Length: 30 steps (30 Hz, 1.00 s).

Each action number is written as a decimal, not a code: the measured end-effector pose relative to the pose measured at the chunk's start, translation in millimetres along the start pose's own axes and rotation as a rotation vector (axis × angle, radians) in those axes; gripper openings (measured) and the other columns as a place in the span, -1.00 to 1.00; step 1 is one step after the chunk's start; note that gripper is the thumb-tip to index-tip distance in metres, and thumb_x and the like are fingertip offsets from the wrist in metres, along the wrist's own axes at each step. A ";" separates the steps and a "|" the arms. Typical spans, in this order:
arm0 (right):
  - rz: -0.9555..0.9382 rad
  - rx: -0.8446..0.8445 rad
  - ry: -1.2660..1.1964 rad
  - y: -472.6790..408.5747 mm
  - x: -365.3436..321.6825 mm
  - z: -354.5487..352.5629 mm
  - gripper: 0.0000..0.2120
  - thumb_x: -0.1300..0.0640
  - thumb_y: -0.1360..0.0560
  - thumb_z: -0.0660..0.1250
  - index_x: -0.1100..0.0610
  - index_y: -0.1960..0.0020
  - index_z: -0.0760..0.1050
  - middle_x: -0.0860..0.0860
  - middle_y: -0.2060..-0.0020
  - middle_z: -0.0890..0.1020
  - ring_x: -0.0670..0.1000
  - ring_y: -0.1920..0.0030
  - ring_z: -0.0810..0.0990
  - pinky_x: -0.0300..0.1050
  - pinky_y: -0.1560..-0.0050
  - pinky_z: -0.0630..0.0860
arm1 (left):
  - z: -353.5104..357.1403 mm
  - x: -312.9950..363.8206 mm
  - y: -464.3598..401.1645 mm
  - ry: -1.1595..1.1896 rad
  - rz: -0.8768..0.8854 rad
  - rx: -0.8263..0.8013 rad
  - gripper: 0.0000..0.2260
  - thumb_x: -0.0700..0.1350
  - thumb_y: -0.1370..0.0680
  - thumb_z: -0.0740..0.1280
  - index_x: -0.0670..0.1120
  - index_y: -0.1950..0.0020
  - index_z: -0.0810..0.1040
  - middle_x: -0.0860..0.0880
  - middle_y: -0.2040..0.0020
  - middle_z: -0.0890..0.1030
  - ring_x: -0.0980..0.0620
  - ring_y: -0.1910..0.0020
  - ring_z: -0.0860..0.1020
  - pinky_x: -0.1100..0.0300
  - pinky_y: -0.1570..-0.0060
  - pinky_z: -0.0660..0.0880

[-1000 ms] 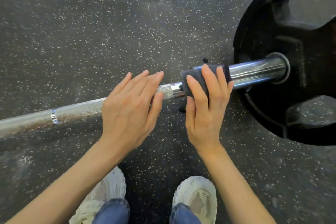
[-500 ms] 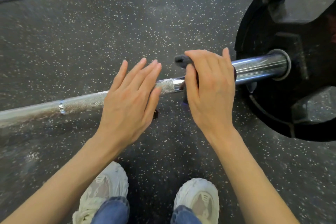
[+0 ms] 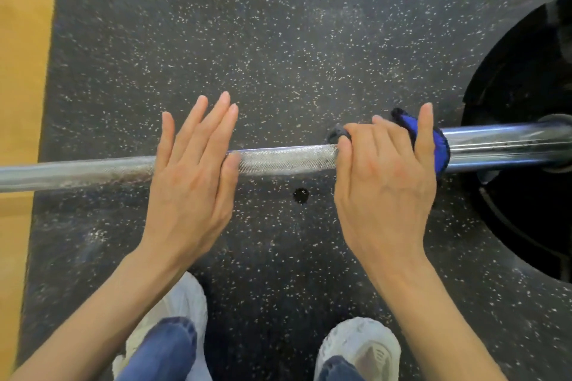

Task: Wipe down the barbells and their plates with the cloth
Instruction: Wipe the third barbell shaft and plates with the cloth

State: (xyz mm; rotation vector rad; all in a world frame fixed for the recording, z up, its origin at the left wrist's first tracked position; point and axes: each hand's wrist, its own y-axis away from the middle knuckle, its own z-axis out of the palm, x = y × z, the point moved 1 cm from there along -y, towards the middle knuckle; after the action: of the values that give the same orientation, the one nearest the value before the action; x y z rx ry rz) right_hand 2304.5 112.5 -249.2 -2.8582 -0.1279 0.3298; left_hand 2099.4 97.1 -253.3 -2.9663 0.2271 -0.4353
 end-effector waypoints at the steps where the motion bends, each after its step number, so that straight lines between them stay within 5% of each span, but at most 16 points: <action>1: 0.017 0.005 -0.023 -0.8 -7.5 2.4 -0.73 0.12 -0.69 0.11 0.16 -0.09 0.58 0.05 0.08 0.65 0.14 -0.14 0.60 0.13 -0.60 0.02 | 0.7 0.1 -0.2 -0.003 0.007 0.004 -0.55 -0.06 -0.73 -0.02 -0.19 -0.57 0.27 -0.08 -0.59 0.26 -0.07 -0.61 0.14 -0.03 -0.60 -0.15; 8: -0.105 -0.055 -0.112 8.6 -6.9 7.0 -0.64 0.03 -0.73 0.00 0.14 -0.13 0.54 0.01 0.05 0.59 0.08 -0.02 0.51 0.05 -0.52 0.18 | -3.6 -9.8 12.9 0.118 0.010 0.027 -0.56 -0.10 -0.72 -0.04 -0.19 -0.57 0.27 -0.05 -0.59 0.25 -0.03 -0.61 0.12 -0.02 -0.60 -0.16; 12: 0.077 0.023 -0.156 11.1 -30.7 12.1 -0.68 0.08 -0.71 0.03 0.14 -0.06 0.54 0.01 0.09 0.57 0.09 -0.01 0.51 0.08 -0.53 0.17 | -12.7 -28.4 21.0 0.155 -0.084 0.064 -0.57 -0.12 -0.72 -0.03 -0.19 -0.57 0.28 -0.06 -0.58 0.28 -0.03 -0.62 0.12 -0.02 -0.60 -0.16; 16: -0.137 -0.011 -0.106 8.2 -34.3 17.7 -0.66 0.09 -0.73 0.02 0.13 -0.05 0.56 -0.01 0.15 0.59 0.07 0.11 0.53 0.05 -0.42 0.29 | -11.0 -30.0 22.1 0.126 -0.033 0.040 -0.57 -0.10 -0.72 -0.02 -0.18 -0.56 0.31 -0.05 -0.57 0.31 -0.04 -0.61 0.15 -0.01 -0.60 -0.15; 22: 0.087 0.053 -0.127 14.9 -39.5 17.2 -0.66 0.07 -0.72 0.00 0.13 -0.08 0.54 -0.01 0.05 0.58 0.09 -0.08 0.51 0.11 -0.58 0.07 | -1.5 -30.0 17.7 -0.048 0.015 0.034 -0.56 -0.03 -0.73 -0.03 -0.15 -0.50 0.43 -0.02 -0.50 0.43 -0.07 -0.55 0.29 -0.03 -0.59 0.00; 27: -0.182 0.020 -0.109 10.0 -40.0 25.3 -0.58 0.02 -0.74 -0.03 0.16 -0.13 0.57 0.02 0.01 0.61 0.07 -0.08 0.52 0.02 -0.51 0.16 | 0.1 -32.2 13.8 -0.080 0.021 0.057 -0.57 -0.02 -0.74 -0.02 -0.15 -0.49 0.44 -0.03 -0.49 0.45 -0.08 -0.54 0.32 -0.03 -0.57 0.00; 30: -0.043 0.075 -0.067 9.2 -17.4 18.9 -0.57 0.03 -0.74 -0.06 0.16 -0.11 0.56 0.01 0.03 0.59 0.09 -0.10 0.50 0.05 -0.55 0.10 | 0.4 -31.1 8.5 -0.082 0.010 0.054 -0.58 -0.03 -0.74 0.00 -0.15 -0.48 0.46 -0.03 -0.47 0.47 -0.07 -0.52 0.34 -0.05 -0.57 0.04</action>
State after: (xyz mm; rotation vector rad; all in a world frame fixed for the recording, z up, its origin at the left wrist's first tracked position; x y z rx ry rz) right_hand 2283.6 106.3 -265.7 -2.7675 -0.1857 0.4135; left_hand 2068.9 94.1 -263.5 -2.9214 0.2174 -0.3131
